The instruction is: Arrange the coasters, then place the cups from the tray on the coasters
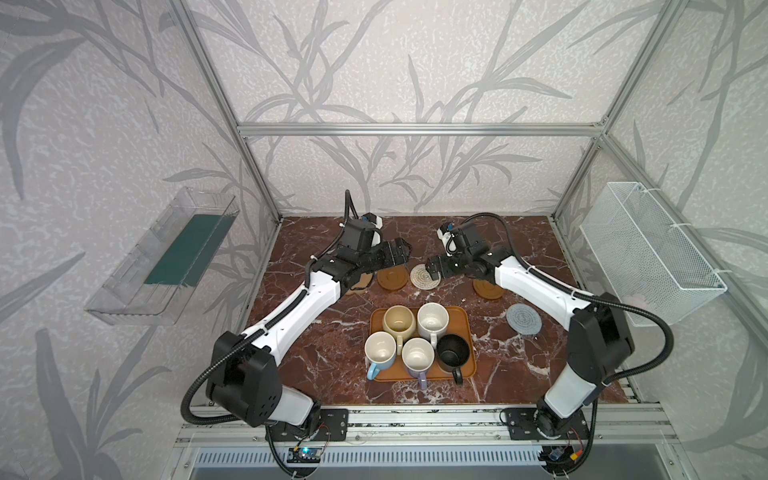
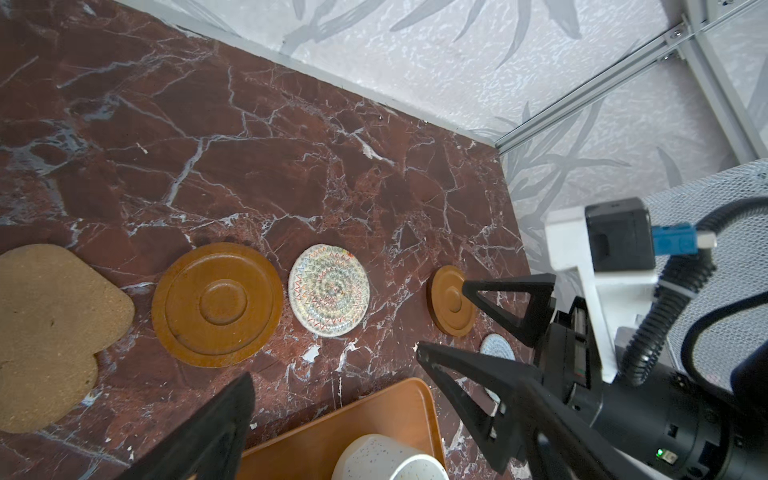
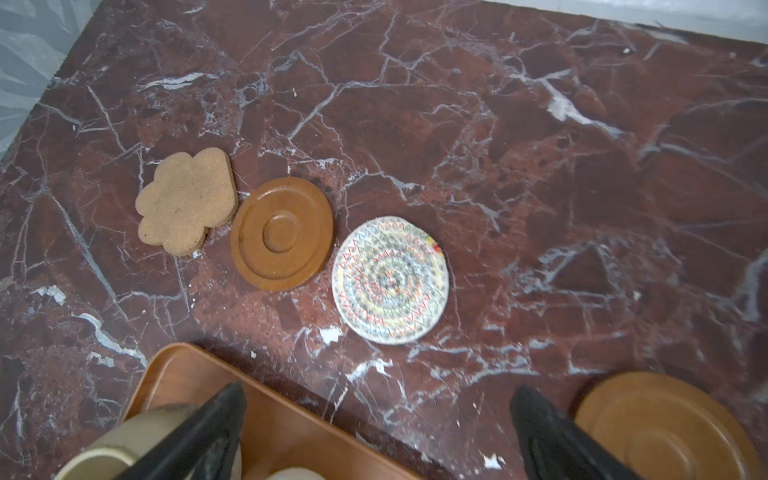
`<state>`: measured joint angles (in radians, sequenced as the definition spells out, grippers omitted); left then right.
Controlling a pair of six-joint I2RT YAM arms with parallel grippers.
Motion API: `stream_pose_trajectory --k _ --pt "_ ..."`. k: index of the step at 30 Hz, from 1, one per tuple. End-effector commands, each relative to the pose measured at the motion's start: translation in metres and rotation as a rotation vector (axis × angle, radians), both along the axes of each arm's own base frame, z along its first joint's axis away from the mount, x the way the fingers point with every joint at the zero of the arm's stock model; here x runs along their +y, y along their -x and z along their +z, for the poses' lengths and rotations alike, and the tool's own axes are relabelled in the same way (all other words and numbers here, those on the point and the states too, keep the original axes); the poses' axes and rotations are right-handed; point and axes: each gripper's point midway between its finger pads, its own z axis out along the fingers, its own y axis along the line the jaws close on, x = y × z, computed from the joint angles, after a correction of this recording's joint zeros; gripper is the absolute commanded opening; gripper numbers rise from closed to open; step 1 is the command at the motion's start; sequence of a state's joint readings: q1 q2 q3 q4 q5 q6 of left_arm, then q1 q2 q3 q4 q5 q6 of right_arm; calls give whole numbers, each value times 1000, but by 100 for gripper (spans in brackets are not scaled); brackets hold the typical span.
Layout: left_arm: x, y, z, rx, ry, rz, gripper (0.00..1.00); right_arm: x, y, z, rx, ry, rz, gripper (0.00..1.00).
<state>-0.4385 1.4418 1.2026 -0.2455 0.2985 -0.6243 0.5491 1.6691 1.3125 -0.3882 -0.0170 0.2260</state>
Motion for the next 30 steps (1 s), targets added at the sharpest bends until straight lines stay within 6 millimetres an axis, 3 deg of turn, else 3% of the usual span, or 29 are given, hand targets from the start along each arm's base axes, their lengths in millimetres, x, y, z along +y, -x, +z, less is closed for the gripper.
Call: stream_pose_trajectory --k 1,11,20,25,30 --pt "-9 7 16 -46 47 -49 99 -23 4 18 -100 46 -60 99" --pt "-45 29 29 -54 110 -188 99 -85 23 16 -108 37 -163 99" --pt "-78 32 0 36 55 -248 99 -132 21 -20 24 -39 -247 100" --pt "-90 26 -22 93 10 -256 99 -146 15 -38 94 -50 -263 98" --pt "-98 18 -36 123 -5 -252 98 -148 8 -58 155 -66 -270 88"
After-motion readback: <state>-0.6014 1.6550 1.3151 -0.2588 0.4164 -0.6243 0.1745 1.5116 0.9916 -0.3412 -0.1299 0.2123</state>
